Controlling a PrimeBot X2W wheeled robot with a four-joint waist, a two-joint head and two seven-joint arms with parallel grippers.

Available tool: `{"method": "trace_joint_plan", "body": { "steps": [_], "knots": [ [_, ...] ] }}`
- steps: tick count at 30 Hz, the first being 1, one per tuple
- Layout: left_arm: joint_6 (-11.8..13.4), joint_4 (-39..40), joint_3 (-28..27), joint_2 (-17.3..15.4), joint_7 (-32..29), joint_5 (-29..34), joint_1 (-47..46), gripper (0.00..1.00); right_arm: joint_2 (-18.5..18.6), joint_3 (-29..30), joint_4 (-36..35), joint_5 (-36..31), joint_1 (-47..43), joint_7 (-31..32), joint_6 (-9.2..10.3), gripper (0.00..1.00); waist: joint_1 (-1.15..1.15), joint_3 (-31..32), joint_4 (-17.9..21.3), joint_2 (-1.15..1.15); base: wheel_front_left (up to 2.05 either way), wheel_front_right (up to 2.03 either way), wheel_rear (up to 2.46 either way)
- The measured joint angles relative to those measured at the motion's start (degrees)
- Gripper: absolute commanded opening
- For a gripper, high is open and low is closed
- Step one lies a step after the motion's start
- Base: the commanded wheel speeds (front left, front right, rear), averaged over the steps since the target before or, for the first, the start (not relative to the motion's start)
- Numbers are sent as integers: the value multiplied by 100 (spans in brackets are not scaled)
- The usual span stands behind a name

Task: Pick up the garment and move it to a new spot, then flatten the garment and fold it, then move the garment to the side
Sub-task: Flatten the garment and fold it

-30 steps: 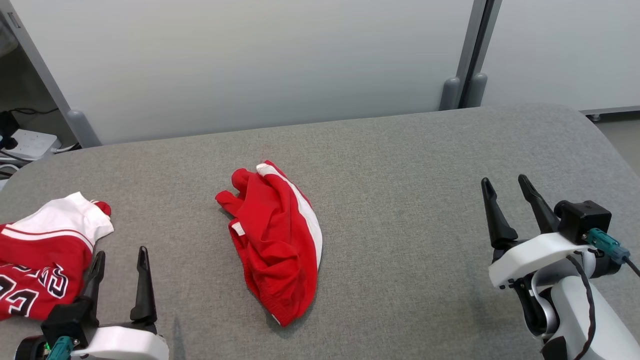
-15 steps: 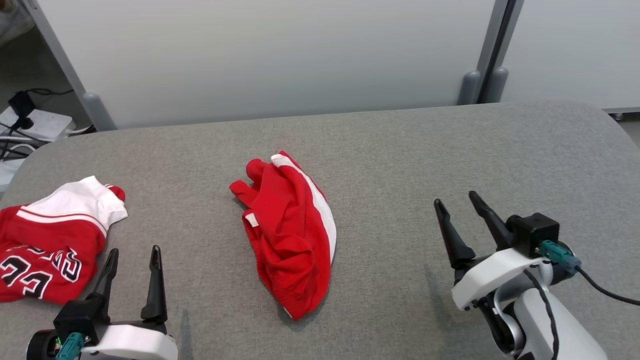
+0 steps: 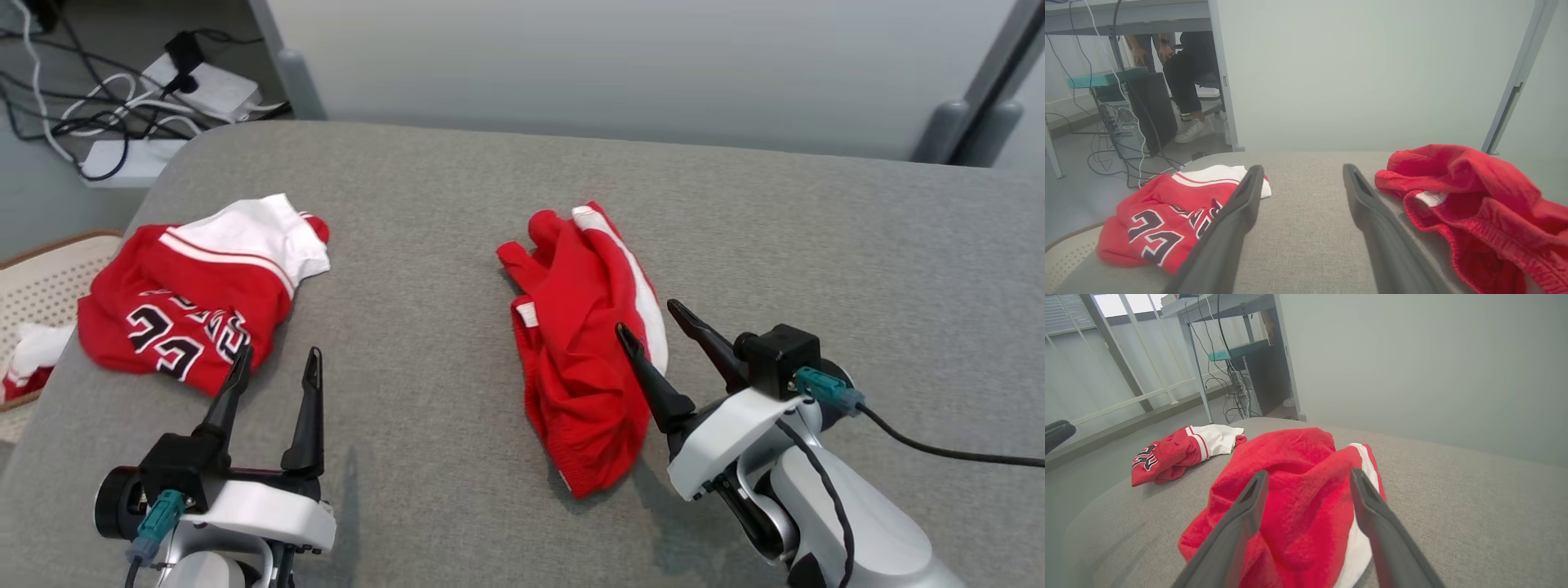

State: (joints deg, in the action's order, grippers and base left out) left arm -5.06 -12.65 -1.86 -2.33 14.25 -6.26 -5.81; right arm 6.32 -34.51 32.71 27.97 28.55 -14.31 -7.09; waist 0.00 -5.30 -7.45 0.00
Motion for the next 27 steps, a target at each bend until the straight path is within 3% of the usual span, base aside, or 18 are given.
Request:
{"method": "trace_joint_plan", "body": {
  "steps": [6,12,27],
  "knots": [
    [2,34,293,-3,16,-97,-114,100,156,-209,-38,66,214,0,1,100,0,-231,-495,0,0,0,0],
    [75,91,502,-2,27,-288,-293,100,375,-791,-208,86,157,0,0,100,0,-430,-790,0,0,0,0],
    [143,79,725,-2,41,-443,-292,100,548,-1511,-26,151,24,0,-15,100,0,-297,-704,0,0,0,0]
  ]
}}
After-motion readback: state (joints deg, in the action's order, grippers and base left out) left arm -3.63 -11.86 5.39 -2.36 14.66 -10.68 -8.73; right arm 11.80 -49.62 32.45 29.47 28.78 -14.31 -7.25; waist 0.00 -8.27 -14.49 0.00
